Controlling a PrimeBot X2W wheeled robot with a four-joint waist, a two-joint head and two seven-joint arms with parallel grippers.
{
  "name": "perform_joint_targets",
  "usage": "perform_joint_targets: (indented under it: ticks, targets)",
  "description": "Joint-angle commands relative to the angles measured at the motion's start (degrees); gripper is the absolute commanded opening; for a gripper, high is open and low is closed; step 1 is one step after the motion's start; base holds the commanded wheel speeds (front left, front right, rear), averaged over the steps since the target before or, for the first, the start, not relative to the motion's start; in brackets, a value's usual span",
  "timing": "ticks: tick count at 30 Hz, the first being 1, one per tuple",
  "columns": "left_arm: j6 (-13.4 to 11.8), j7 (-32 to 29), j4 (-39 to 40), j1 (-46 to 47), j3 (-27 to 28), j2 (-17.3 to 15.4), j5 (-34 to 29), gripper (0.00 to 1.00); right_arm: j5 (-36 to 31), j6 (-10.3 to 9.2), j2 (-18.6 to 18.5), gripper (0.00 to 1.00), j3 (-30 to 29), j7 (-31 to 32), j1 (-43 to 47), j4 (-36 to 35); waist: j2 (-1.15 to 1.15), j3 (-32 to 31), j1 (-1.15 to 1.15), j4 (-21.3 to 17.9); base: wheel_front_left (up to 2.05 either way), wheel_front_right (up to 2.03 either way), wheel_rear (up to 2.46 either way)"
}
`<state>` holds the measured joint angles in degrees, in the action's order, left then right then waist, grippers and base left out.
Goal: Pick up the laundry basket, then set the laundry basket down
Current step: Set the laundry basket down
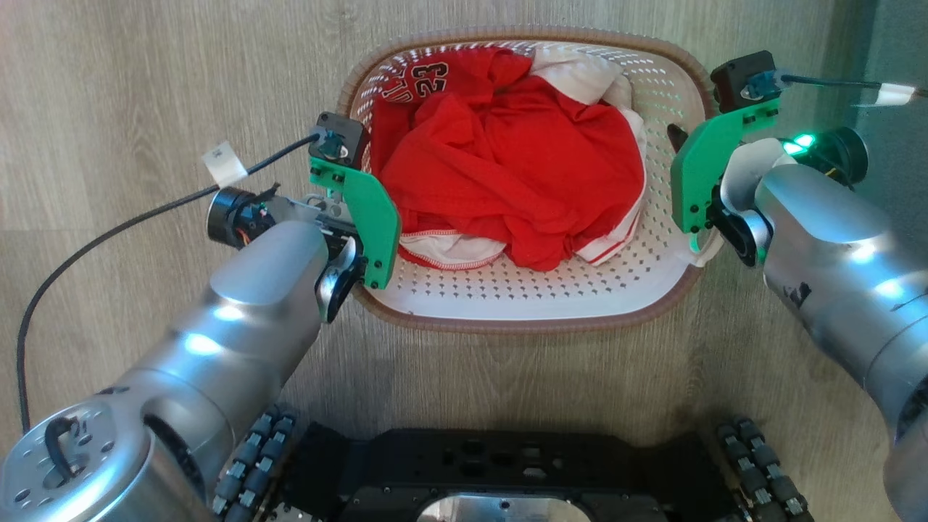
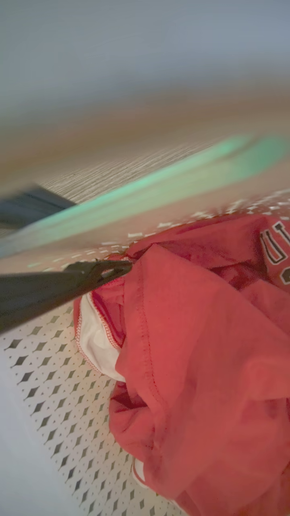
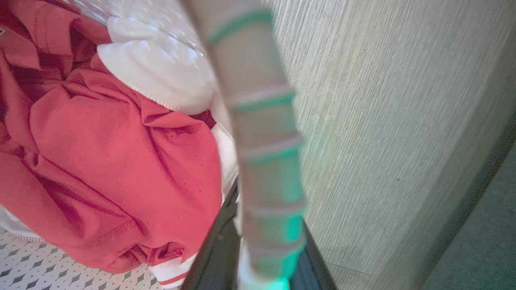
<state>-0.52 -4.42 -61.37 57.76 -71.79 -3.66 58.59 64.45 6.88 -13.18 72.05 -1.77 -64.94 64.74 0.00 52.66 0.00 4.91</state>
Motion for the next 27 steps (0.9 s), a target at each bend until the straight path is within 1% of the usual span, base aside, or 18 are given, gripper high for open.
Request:
perform_joint_targets:
  ticks: [1,7,18,23,24,25,26,27]
  targets:
    - [1.5,-0.1,2.5,-0.4,-1.5,0.8,-0.5,0.00,-3.5,0.61,1.2,0.00,1.3,-1.8,0.5,-0.3,0.00,0.3,0.00,0.0,0.00,0.00,0.00]
    - [1.3,0.1,2.5,0.3,-1.5,0.8,1.0,0.00,-3.3,0.61,1.8,0.00,1.3,-2.2,0.5,0.2,0.00,0.9,0.00,-0.3,0.00,0.00,0.00]
    - [1.2,-0.4,2.3,0.6,-1.5,0.8,1.1,0.00,-3.3,0.61,1.8,0.00,1.3,-2.4,0.2,0.8,0.00,1.6,0.00,0.0,0.00,0.00,0.00]
    - [0.6,0.3,2.1,0.7,-1.6,0.8,1.2,0.00,-3.2,0.61,1.7,0.00,1.3,-2.7,0.1,1.0,0.00,1.8,0.00,0.2,0.00,0.00,0.00]
    - [0.1,0.8,2.0,0.7,-1.6,0.8,1.3,0.14,-3.1,0.61,1.7,0.00,1.3,-2.7,0.0,1.0,0.00,1.8,0.00,0.2,0.00,0.00,0.00]
    - [-0.2,1.3,1.9,0.8,-1.6,0.8,1.2,0.41,-3.0,0.61,1.6,0.00,1.3,-2.7,0.0,1.1,0.00,1.9,0.00,0.3,0.00,0.00,0.00]
    - [-0.6,1.6,1.9,0.7,-1.6,0.8,1.2,0.78,-3.0,0.61,1.6,0.00,1.3,-2.7,0.0,1.2,0.00,1.9,0.00,0.3,0.00,0.00,0.00]
    - [-1.0,1.7,1.8,0.7,-1.6,0.8,1.4,1.00,-2.9,0.61,1.5,0.03,1.3,-2.8,-0.1,1.5,0.00,2.0,0.00,0.4,0.00,0.00,0.00]
